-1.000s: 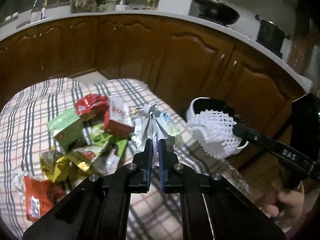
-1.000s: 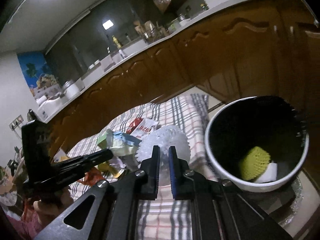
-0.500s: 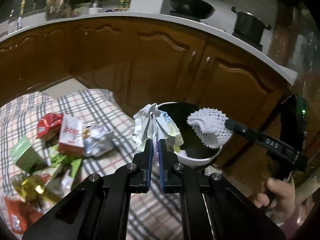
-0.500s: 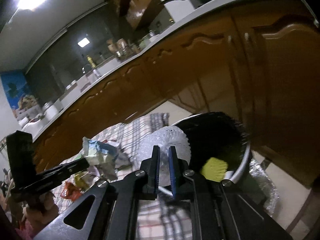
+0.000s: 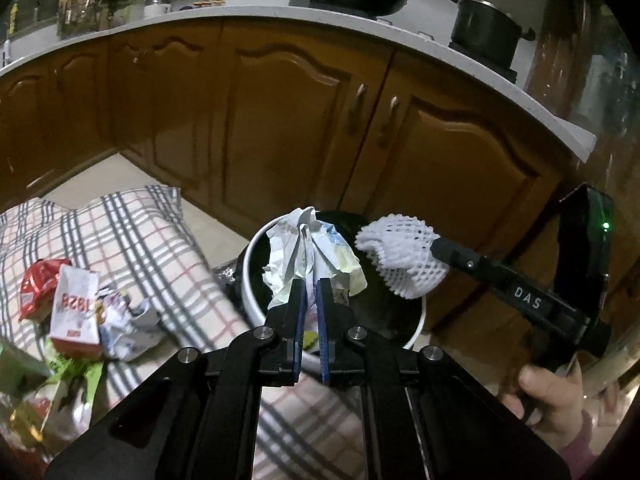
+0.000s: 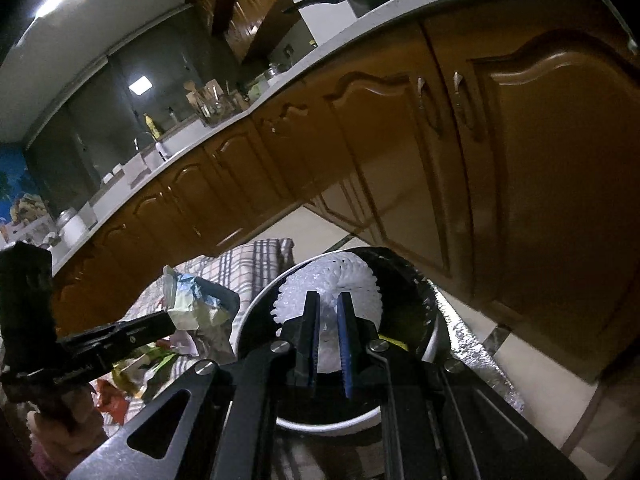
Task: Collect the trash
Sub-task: 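Carry both items to the bin and open both grippers over it, then move both grippers back over the trash pile on the table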
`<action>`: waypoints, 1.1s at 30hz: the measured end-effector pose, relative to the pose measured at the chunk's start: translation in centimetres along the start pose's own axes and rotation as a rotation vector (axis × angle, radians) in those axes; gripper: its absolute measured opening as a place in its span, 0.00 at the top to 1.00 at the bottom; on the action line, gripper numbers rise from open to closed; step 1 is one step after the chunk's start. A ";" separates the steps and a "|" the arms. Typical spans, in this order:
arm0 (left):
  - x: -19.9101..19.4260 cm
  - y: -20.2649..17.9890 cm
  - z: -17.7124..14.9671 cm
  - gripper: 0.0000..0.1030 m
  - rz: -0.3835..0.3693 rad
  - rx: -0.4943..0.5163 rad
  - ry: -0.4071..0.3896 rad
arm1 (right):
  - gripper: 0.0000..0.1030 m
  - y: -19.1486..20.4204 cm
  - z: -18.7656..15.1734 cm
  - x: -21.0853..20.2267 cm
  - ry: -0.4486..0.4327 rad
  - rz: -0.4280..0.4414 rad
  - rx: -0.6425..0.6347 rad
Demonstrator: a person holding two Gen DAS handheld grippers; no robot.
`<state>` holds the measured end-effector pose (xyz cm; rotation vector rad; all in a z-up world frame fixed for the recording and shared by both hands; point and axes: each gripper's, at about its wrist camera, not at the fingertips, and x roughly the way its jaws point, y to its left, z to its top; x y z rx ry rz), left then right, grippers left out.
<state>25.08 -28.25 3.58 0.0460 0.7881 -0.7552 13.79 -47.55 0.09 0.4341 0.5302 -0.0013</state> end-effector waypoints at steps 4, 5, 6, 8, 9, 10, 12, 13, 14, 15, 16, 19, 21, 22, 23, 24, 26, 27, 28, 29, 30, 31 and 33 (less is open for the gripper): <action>1.7 -0.3 0.5 0.95 -0.005 -0.006 0.026 | 0.92 -0.4 0.2 0.7 0.014 -0.014 -0.004; 2.1 -0.3 0.5 0.95 -0.002 -0.003 0.033 | 0.92 -0.5 0.2 0.8 0.018 -0.020 -0.006; 2.4 -0.4 0.5 0.95 -0.002 -0.001 0.038 | 0.92 -0.6 0.2 1.0 0.023 -0.024 -0.007; 3.3 -0.6 0.4 0.95 0.006 0.005 0.051 | 0.91 -0.9 0.1 1.3 0.031 -0.032 -0.003; 3.6 -0.6 0.3 0.95 0.010 0.006 0.057 | 0.91 -1.2 0.1 1.5 0.036 -0.033 0.002; 4.1 -0.6 0.3 0.95 0.010 0.006 0.067 | 0.91 -1.4 0.0 1.7 0.042 -0.035 0.008; 4.7 -0.6 0.2 0.94 0.003 0.004 0.080 | 0.91 -1.8 0.0 2.0 0.049 -0.035 0.017; 5.0 -0.6 0.1 0.93 -0.002 0.000 0.088 | 0.90 -1.9 0.0 2.2 0.054 -0.037 0.018; 5.3 -0.6 0.0 0.93 -0.002 -0.002 0.094 | 0.87 -1.9 0.1 2.5 0.059 -0.038 0.019; 5.5 -0.5 -0.1 0.93 -0.002 -0.003 0.097 | 0.87 -2.0 0.1 2.7 0.064 -0.040 0.022; 5.7 -0.5 -0.2 0.92 -0.003 -0.002 0.101 | 0.86 -2.0 0.1 2.9 0.069 -0.038 0.026; 5.7 -0.6 -0.5 0.78 0.005 -0.001 0.104 | 0.68 -2.4 0.0 3.1 0.074 -0.032 0.047; 5.4 -0.5 -0.7 0.70 0.003 -0.008 0.093 | 0.58 -2.6 -0.1 2.9 0.065 -0.026 0.060; 5.0 -0.4 -0.8 0.70 0.004 -0.014 0.085 | 0.53 -2.6 -0.2 2.8 0.060 -0.021 0.066; 4.8 -0.3 -1.0 0.70 0.002 -0.019 0.080 | 0.51 -2.6 -0.2 2.7 0.054 -0.018 0.070; 4.5 -0.1 -1.1 0.70 0.001 -0.026 0.075 | 0.50 -2.6 -0.2 2.5 0.049 -0.016 0.072; 3.5 0.3 -1.5 0.70 0.000 -0.043 0.055 | 0.48 -2.3 -0.5 2.1 0.038 -0.011 0.076; 3.1 0.5 -1.7 0.69 0.003 -0.045 0.047 | 0.42 -2.1 -0.6 1.9 0.033 -0.004 0.080; 2.3 0.7 -2.1 0.68 0.014 -0.049 0.030 | 0.39 -1.8 -0.8 1.7 0.025 0.005 0.085; 1.7 0.9 -2.4 0.64 0.023 -0.053 0.018 | 0.31 -1.6 -0.9 1.6 0.018 0.012 0.087; 1.3 1.1 -2.5 0.63 0.028 -0.057 0.008 | 0.26 -1.3 -1.1 1.4 0.010 0.020 0.088; 0.5 1.4 -2.9 0.63 0.034 -0.064 -0.006 | 0.25 -0.7 -1.4 1.1 0.000 0.029 0.086; -0.9 2.1 -3.7 0.62 0.051 -0.078 -0.029 | 0.23 0.1 -1.6 0.9 -0.007 0.045 0.082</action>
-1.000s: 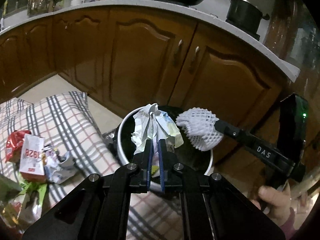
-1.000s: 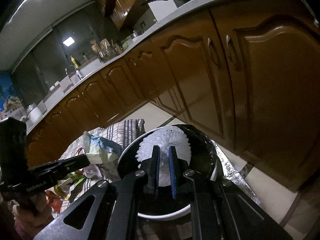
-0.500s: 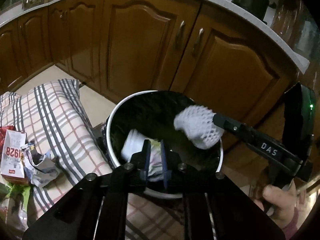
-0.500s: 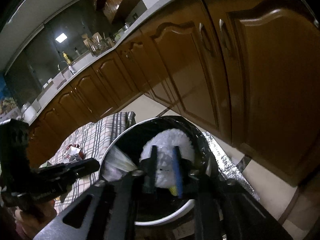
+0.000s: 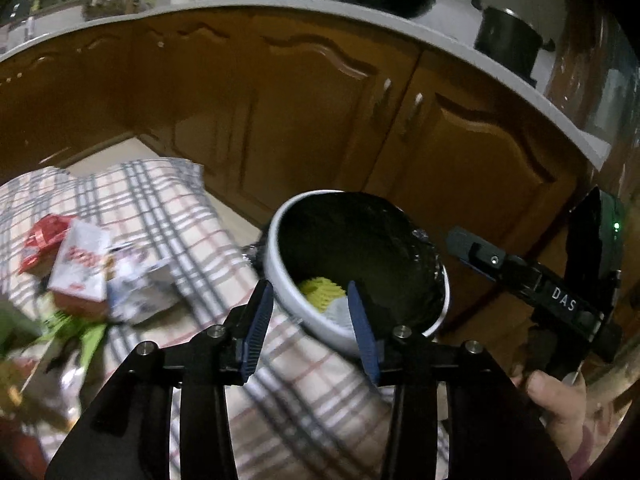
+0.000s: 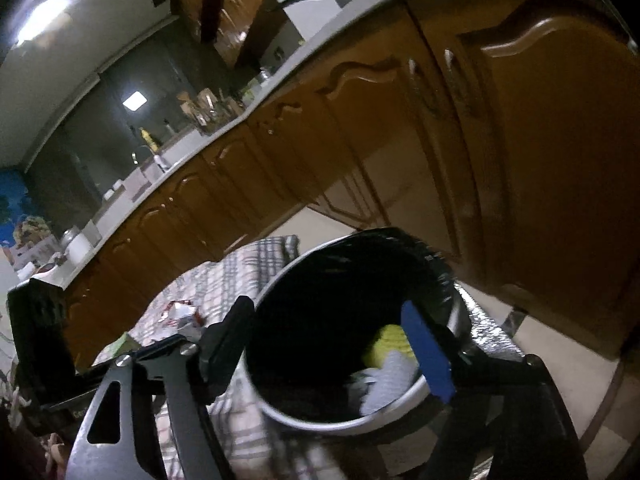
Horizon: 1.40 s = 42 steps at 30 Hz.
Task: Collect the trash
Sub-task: 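Move both grippers back over the trash pile on the table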
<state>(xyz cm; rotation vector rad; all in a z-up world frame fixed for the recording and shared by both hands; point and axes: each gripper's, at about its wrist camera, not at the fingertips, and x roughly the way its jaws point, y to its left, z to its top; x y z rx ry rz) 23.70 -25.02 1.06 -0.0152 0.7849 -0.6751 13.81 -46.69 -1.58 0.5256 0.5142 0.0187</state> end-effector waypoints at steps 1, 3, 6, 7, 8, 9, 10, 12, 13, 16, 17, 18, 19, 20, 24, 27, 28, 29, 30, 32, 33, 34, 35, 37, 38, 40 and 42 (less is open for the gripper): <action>-0.5 0.3 -0.3 0.62 0.008 -0.003 -0.009 | 0.23 0.6 -0.3 -0.1 -0.001 0.011 -0.004; -1.6 1.0 -0.8 0.61 0.036 -0.008 -0.028 | 0.23 1.4 -0.7 -0.1 0.003 0.027 -0.009; -3.1 2.2 -1.6 0.61 0.052 -0.025 -0.040 | 0.23 2.9 -1.4 0.0 0.016 0.055 -0.022; -3.6 2.7 -2.0 0.61 0.058 -0.034 -0.043 | 0.23 3.3 -1.7 0.1 0.022 0.064 -0.025; -4.0 3.2 -2.3 0.61 0.063 -0.043 -0.046 | 0.23 3.8 -1.9 0.2 0.027 0.073 -0.028; -4.4 3.5 -2.4 0.61 0.069 -0.052 -0.048 | 0.23 4.2 -2.2 0.2 0.032 0.079 -0.031; -4.8 4.0 -2.7 0.61 0.076 -0.061 -0.051 | 0.23 4.5 -2.5 0.2 0.036 0.083 -0.033; -5.6 4.8 -3.3 0.61 0.091 -0.073 -0.055 | 0.23 5.2 -3.0 0.3 0.048 0.098 -0.036; -6.0 5.3 -3.5 0.61 0.102 -0.083 -0.057 | 0.23 5.4 -3.3 0.3 0.052 0.102 -0.038; -7.4 6.8 -4.4 0.61 0.123 -0.113 -0.070 | 0.23 6.3 -3.9 0.8 0.073 0.115 -0.044; -7.6 7.0 -4.6 0.61 0.133 -0.119 -0.072 | 0.23 6.5 -4.1 0.9 0.078 0.119 -0.045; -8.0 7.4 -4.8 0.61 0.148 -0.126 -0.075 | 0.23 6.8 -4.3 1.1 0.083 0.123 -0.048; -8.5 7.9 -5.1 0.61 0.165 -0.139 -0.082 | 0.23 7.1 -4.5 1.2 0.088 0.126 -0.052; -8.9 8.2 -5.4 0.61 0.170 -0.150 -0.086 | 0.23 7.6 -4.7 1.3 0.091 0.127 -0.055; -10.1 9.5 -6.5 0.61 0.189 -0.171 -0.091 | 0.23 8.7 -5.4 1.7 0.107 0.139 -0.060; -10.9 10.5 -7.1 0.61 0.207 -0.188 -0.094 | 0.23 9.4 -5.7 1.9 0.114 0.145 -0.074; -11.1 10.9 -7.3 0.61 0.211 -0.196 -0.095 | 0.23 9.7 -5.7 2.0 0.115 0.147 -0.080; -11.3 11.3 -7.3 0.61 0.216 -0.202 -0.096 | 0.23 9.9 -5.7 2.1 0.117 0.149 -0.085; -11.5 11.6 -7.3 0.61 0.223 -0.207 -0.097 | 0.23 10.2 -5.8 2.2 0.119 0.152 -0.089; -11.9 12.3 -7.5 0.61 0.237 -0.217 -0.102 | 0.23 10.8 -5.9 2.5 0.126 0.156 -0.097; -12.0 12.7 -7.5 0.61 0.242 -0.223 -0.103 | 0.23 11.0 -6.0 2.8 0.130 0.159 -0.102; -12.2 13.1 -7.4 0.61 0.251 -0.230 -0.105 | 0.23 11.3 -6.1 2.9 0.134 0.161 -0.106; -12.3 13.5 -7.4 0.61 0.256 -0.234 -0.106 | 0.23 11.6 -6.1 3.1 0.138 0.165 -0.111; -12.4 14.0 -7.1 0.61 0.269 -0.240 -0.107 | 0.23 12.3 -6.1 3.7 0.145 0.172 -0.125; -12.4 14.4 -6.9 0.61 0.277 -0.243 -0.109 | 0.23 12.5 -6.0 3.9 0.148 0.175 -0.131; -12.3 15.1 -6.4 0.61 0.292 -0.242 -0.106 | 0.23 13.3 -6.0 4.6 0.153 0.181 -0.148; -12.1 15.7 -5.8 0.57 0.303 -0.236 -0.099 | 0.23 14.0 -5.9 5.3 0.160 0.185 -0.163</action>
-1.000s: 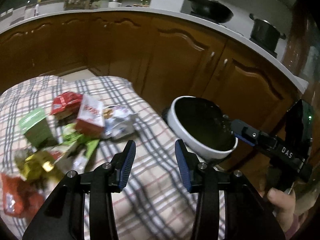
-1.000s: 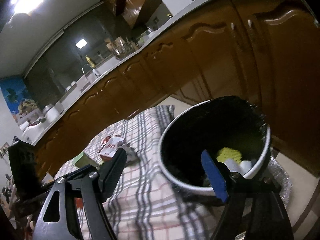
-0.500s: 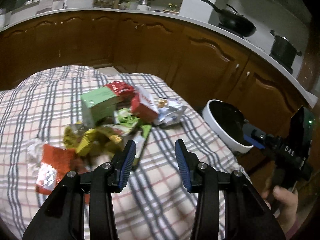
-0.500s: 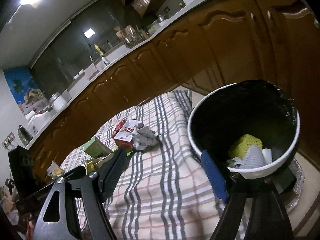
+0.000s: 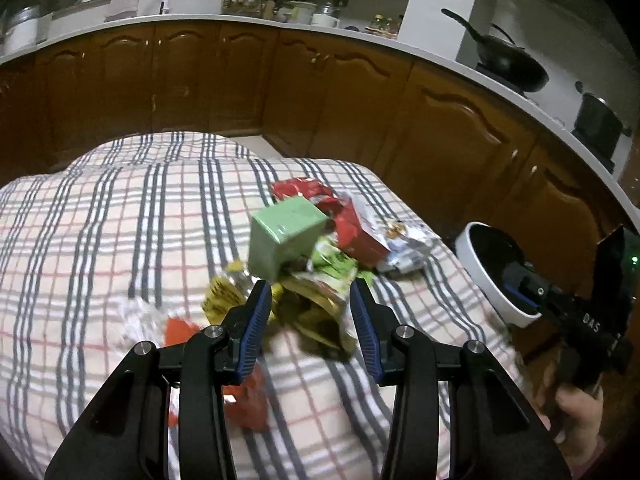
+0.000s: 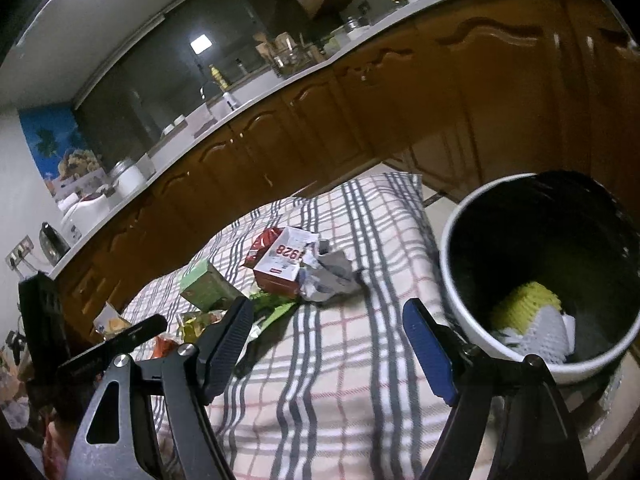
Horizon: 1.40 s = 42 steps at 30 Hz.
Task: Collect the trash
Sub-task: 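Move both grippers back over the trash pile on the table, then grasp green juice carton with left gripper while right gripper grasps silver wrapper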
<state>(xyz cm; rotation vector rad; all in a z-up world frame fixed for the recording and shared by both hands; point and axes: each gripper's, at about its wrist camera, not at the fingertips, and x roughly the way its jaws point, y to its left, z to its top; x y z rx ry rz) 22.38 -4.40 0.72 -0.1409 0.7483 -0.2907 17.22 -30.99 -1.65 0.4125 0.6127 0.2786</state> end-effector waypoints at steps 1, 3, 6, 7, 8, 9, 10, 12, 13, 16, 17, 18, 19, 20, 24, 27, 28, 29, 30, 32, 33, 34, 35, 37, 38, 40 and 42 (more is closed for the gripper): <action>0.3 0.1 0.3 0.54 0.005 0.007 0.003 | 0.23 0.3 0.2 0.5 0.007 0.002 -0.009; 0.9 0.3 0.9 0.47 0.022 0.020 0.008 | 0.23 0.8 0.5 1.4 0.016 0.003 -0.022; 2.1 0.6 1.7 0.46 0.034 0.045 0.024 | 0.23 1.2 1.1 3.1 0.030 -0.001 -0.046; 2.7 0.6 1.9 0.45 0.040 0.055 0.032 | 0.23 1.3 1.3 3.6 0.034 0.000 -0.046; 3.1 0.6 2.1 0.44 0.041 0.062 0.039 | 0.23 1.2 1.6 4.2 0.040 0.000 -0.047; 3.3 0.6 2.2 0.44 0.041 0.066 0.043 | 0.24 1.2 1.8 4.7 0.047 -0.003 -0.049; 3.7 0.6 2.4 0.44 0.039 0.071 0.048 | 0.24 1.1 2.0 5.5 0.059 -0.009 -0.050; 4.5 0.4 2.6 0.44 0.042 0.085 0.061 | 0.24 0.9 2.3 6.6 0.079 -0.012 -0.049; 4.8 0.3 2.7 0.44 0.049 0.090 0.064 | 0.25 0.7 2.5 7.2 0.089 -0.016 -0.047; 6.0 0.3 2.9 0.44 0.058 0.098 0.076 | 0.25 0.3 2.5 8.3 0.106 -0.017 -0.038; 6.3 0.4 2.9 0.44 0.060 0.099 0.080 | 0.26 0.2 2.4 8.6 0.110 -0.019 -0.036; 6.6 0.4 2.9 0.44 0.063 0.101 0.083 | 0.29 0.0 2.4 8.9 0.115 -0.020 -0.035; 6.9 0.5 2.9 0.45 0.065 0.101 0.087 | 0.32 0.0 2.4 9.0 0.120 -0.021 -0.034; 7.0 0.6 3.0 0.50 0.063 0.101 0.087 | 0.40 -0.1 2.2 9.1 0.125 -0.022 -0.033; 6.8 0.6 2.9 0.62 0.040 0.105 0.078 | 0.67 -0.2 2.0 9.1 0.134 -0.022 -0.026; 6.1 0.4 2.9 0.64 0.037 0.111 0.055 | 0.74 0.1 1.9 8.5 0.117 -0.020 -0.036; 5.7 0.3 2.9 0.64 0.039 0.114 0.044 | 0.75 0.3 1.9 8.1 0.111 -0.013 -0.040; 5.3 0.2 3.0 0.64 0.039 0.115 0.036 | 0.77 0.4 2.0 7.9 0.105 -0.010 -0.043; 5.1 0.2 3.0 0.65 0.037 0.116 0.029 | 0.77 0.6 2.1 7.6 0.098 -0.008 -0.046; 4.1 0.0 3.1 0.66 0.031 0.115 0.006 | 0.77 0.8 2.1 6.8 0.085 0.001 -0.049; 3.7 -0.1 3.2 0.67 0.028 0.115 -0.004 | 0.77 0.9 2.1 6.3 0.078 0.006 -0.049; 3.3 -0.2 3.2 0.67 0.026 0.114 -0.011 | 0.77 1.0 2.1 6.0 0.073 0.008 -0.050; 2.9 -0.3 3.2 0.67 0.023 0.114 -0.018 | 0.77 1.0 2.1 5.5 0.065 0.008 -0.051; 2.0 -0.6 3.2 0.69 0.012 0.114 -0.034 | 0.77 1.0 2.0 4.4 0.049 0.011 -0.049; 1.5 -0.8 3.2 0.69 0.004 0.115 -0.039 | 0.77 1.0 2.0 4.0 0.043 0.010 -0.049; 0.8 -1.3 3.2 0.69 -0.015 0.116 -0.049 | 0.77 0.8 2.0 2.9 0.028 0.009 -0.045; 0.4 -2.1 3.3 0.69 -0.031 0.118 -0.059 | 0.77 0.5 2.0 1.8 0.012 0.007 -0.041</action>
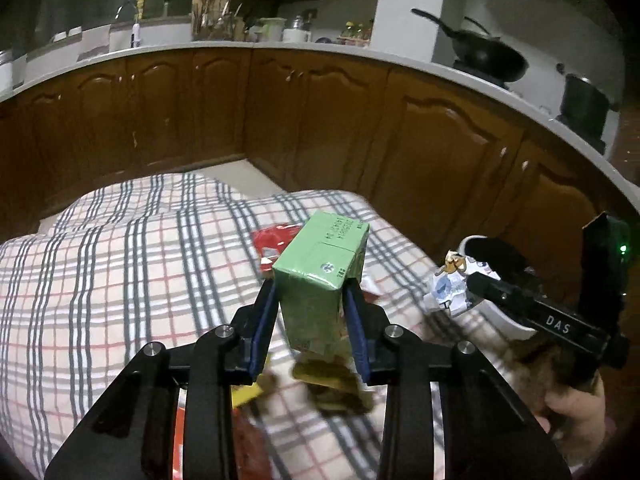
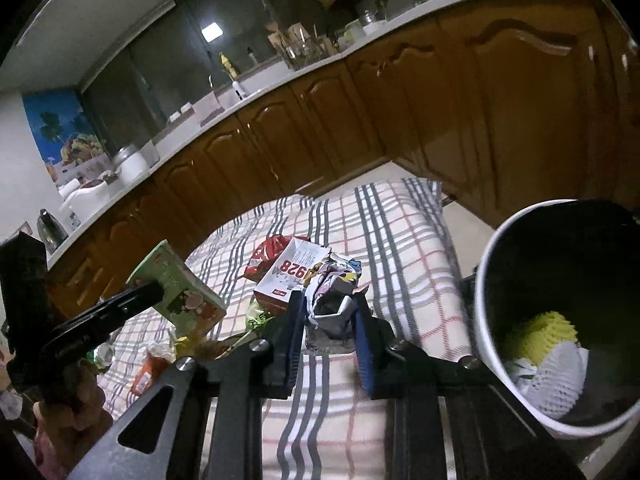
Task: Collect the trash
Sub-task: 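Grasp green juice carton with left gripper while right gripper grasps silver wrapper, then carry the carton and wrapper to the bin and release both inside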
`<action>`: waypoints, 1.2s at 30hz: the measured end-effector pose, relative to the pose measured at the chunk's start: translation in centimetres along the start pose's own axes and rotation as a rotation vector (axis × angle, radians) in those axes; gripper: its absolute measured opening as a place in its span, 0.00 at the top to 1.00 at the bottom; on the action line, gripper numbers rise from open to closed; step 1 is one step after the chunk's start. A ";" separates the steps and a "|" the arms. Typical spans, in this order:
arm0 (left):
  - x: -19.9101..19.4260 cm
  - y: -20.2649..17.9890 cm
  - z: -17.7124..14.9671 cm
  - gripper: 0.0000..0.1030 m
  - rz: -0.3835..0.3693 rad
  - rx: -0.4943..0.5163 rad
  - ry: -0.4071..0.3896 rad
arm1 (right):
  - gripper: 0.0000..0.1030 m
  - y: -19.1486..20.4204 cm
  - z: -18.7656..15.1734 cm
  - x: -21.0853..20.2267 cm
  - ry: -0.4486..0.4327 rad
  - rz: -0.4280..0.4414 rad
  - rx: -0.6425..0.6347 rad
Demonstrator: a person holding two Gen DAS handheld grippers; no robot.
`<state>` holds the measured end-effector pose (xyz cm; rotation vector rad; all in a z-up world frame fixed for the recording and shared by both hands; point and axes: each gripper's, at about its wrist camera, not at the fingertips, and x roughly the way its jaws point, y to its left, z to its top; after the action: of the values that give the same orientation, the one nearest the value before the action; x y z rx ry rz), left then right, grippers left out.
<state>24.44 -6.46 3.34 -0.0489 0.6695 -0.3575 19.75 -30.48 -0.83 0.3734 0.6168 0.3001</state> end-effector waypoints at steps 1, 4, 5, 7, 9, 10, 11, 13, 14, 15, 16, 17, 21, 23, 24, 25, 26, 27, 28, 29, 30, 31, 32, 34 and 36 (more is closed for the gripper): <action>-0.3 -0.5 0.1 0.69 -0.014 0.004 -0.007 | 0.77 -0.2 0.0 -0.6 -0.008 -0.002 0.002; -0.8 -1.9 0.3 0.69 -0.041 0.015 -0.019 | 0.77 -0.7 0.0 -2.0 -0.030 -0.011 0.003; -0.8 -2.5 0.3 0.69 -0.050 0.021 -0.021 | 0.77 -0.9 0.0 -2.6 -0.038 -0.017 0.003; -0.7 -3.5 0.4 0.69 -0.070 0.030 -0.022 | 0.77 -1.3 -0.1 -3.6 -0.050 -0.027 0.006; -0.7 -4.4 0.4 0.69 -0.087 0.035 -0.019 | 0.77 -2.0 -0.3 -4.5 -0.061 -0.040 0.011; -0.6 -4.9 0.3 0.69 -0.100 0.038 -0.015 | 0.77 -2.2 -0.4 -4.9 -0.066 -0.047 0.014; -0.5 -5.5 0.3 0.69 -0.110 0.042 -0.012 | 0.77 -2.5 -0.6 -5.3 -0.071 -0.055 0.019; -0.2 -6.6 0.3 0.69 -0.129 0.055 -0.006 | 0.77 -3.3 -0.8 -6.1 -0.081 -0.075 0.030; -0.1 -7.2 0.3 0.69 -0.139 0.063 -0.003 | 0.77 -3.7 -0.9 -6.5 -0.086 -0.084 0.035; 0.1 -7.8 0.3 0.69 -0.148 0.070 -0.001 | 0.77 -4.2 -1.0 -6.9 -0.090 -0.094 0.041; 0.2 -8.3 0.2 0.69 -0.156 0.075 0.001 | 0.77 -4.7 -1.0 -7.3 -0.095 -0.105 0.048; 0.3 -8.9 0.3 0.69 -0.166 0.083 0.004 | 0.77 -5.3 -1.1 -7.7 -0.101 -0.116 0.056; 0.8 -11.2 0.0 0.69 -0.192 0.106 0.011 | 0.77 -7.2 -0.9 -9.2 -0.120 -0.156 0.083; 1.2 -12.2 0.0 0.69 -0.204 0.117 0.016 | 0.77 -7.9 -1.0 -9.8 -0.128 -0.169 0.092; 1.3 -12.5 0.0 0.69 -0.209 0.119 0.018 | 0.77 -8.2 -1.0 -10.1 -0.132 -0.175 0.096; 1.5 -12.9 0.1 0.69 -0.215 0.123 0.022 | 0.77 -8.5 -1.0 -10.3 -0.136 -0.182 0.100; 1.6 -13.2 0.1 0.69 -0.218 0.126 0.024 | 0.77 -8.8 -0.9 -10.6 -0.139 -0.187 0.103; 1.8 -13.5 0.1 0.69 -0.222 0.129 0.026 | 0.77 -9.1 -0.9 -10.8 -0.141 -0.192 0.105; 2.0 -13.9 0.2 0.69 -0.226 0.131 0.030 | 0.77 -9.2 -0.9 -10.9 -0.142 -0.196 0.106; 2.2 -14.2 0.2 0.69 -0.230 0.133 0.032 | 0.77 -9.4 -0.9 -11.0 -0.144 -0.201 0.107; 2.3 -14.4 0.3 0.69 -0.234 0.135 0.034 | 0.77 -9.5 -0.9 -11.1 -0.144 -0.206 0.107; 2.6 -14.8 0.4 0.69 -0.239 0.136 0.037 | 0.77 -9.6 -0.8 -11.2 -0.144 -0.211 0.107; 2.8 -15.1 0.5 0.69 -0.244 0.137 0.041 | 0.77 -9.8 -0.8 -11.3 -0.144 -0.214 0.106; 3.3 -15.7 0.8 0.69 -0.256 0.137 0.048 | 0.77 -10.2 -0.7 -11.3 -0.143 -0.221 0.109; 3.9 -16.3 1.1 0.69 -0.262 0.142 0.054 | 0.77 -10.5 -0.7 -11.1 -0.139 -0.224 0.115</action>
<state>22.90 -23.16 4.48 0.0081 0.6914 -0.6598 12.39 -43.93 -0.22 0.4281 0.5344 0.0238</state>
